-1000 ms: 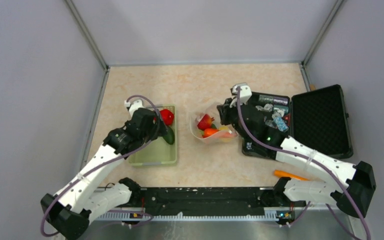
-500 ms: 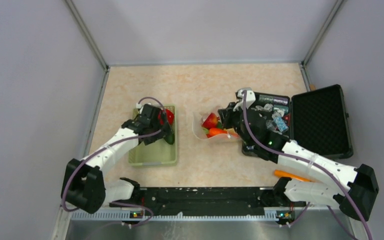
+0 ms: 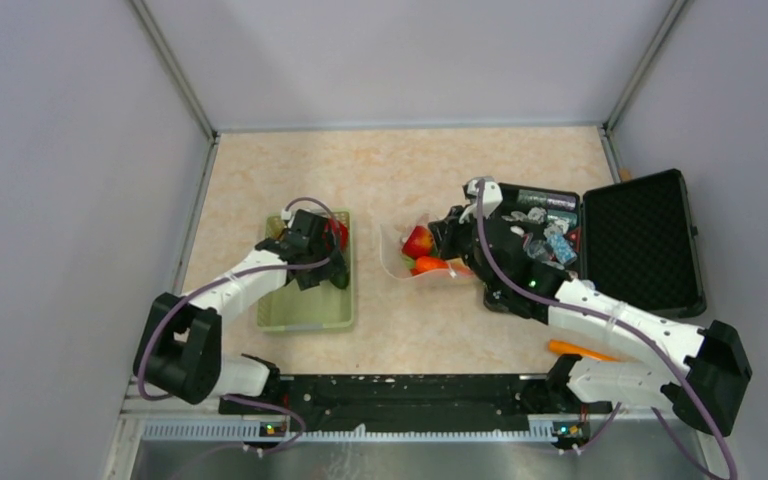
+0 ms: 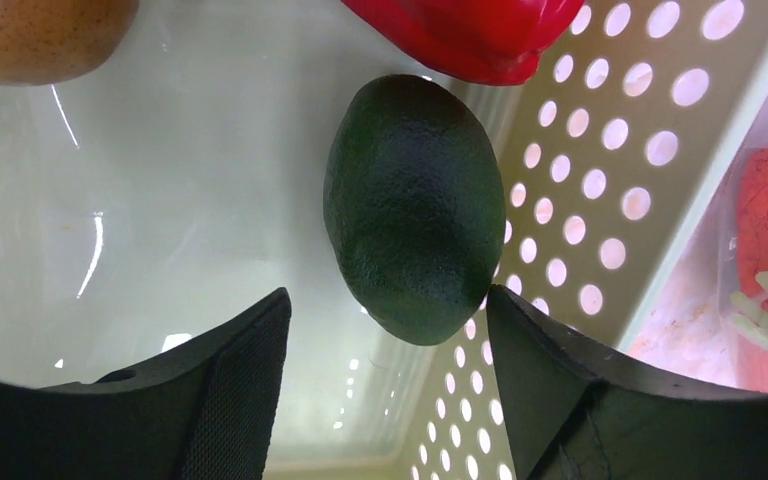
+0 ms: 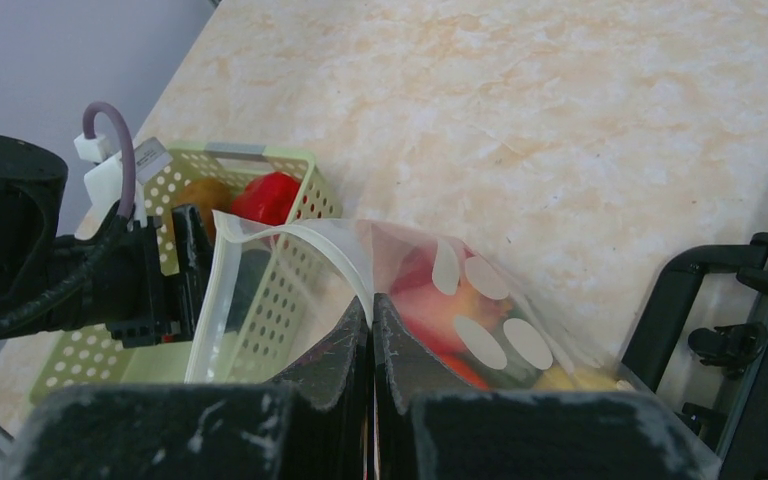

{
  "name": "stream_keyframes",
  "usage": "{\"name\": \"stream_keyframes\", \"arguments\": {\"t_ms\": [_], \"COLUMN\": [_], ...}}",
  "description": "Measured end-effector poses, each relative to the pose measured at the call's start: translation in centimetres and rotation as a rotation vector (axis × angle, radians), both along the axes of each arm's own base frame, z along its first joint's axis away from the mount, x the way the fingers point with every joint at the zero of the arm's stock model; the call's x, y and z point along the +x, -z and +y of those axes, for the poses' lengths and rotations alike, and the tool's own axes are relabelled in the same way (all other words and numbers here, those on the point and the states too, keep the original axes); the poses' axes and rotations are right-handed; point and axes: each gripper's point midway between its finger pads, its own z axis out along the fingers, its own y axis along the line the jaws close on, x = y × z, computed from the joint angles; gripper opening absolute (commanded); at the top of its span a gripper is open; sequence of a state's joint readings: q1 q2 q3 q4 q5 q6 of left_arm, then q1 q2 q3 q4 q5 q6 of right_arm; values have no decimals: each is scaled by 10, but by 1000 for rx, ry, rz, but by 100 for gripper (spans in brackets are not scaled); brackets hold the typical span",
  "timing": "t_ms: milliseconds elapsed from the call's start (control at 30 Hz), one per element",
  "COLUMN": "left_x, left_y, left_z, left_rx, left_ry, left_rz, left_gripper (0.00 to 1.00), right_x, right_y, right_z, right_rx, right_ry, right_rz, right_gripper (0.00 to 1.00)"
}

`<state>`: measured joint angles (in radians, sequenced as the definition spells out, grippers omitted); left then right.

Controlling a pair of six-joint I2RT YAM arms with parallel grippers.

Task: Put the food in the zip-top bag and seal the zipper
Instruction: Pick up the fake fruit from the bin.

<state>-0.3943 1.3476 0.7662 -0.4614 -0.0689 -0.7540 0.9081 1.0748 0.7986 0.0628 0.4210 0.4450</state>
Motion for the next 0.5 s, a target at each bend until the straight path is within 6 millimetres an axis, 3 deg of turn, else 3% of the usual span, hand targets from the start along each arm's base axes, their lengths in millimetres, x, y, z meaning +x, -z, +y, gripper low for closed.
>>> {"name": "stream_keyframes", "arguments": {"t_ms": [367,500], "left_x": [10,8], "left_y": [11,11], "left_z": [-5,-4], "left_rx": [-8,-16], "left_ry": [2,-1], "left_rz": [-15,-32], "left_gripper": [44,29], "right_x": [-1,-1], "right_y": [6,6], "right_z": [5,5], "right_rx": [7,13], "right_ry": [-14,-13], "right_rz": [24,27], "right_gripper": [0,0]}}
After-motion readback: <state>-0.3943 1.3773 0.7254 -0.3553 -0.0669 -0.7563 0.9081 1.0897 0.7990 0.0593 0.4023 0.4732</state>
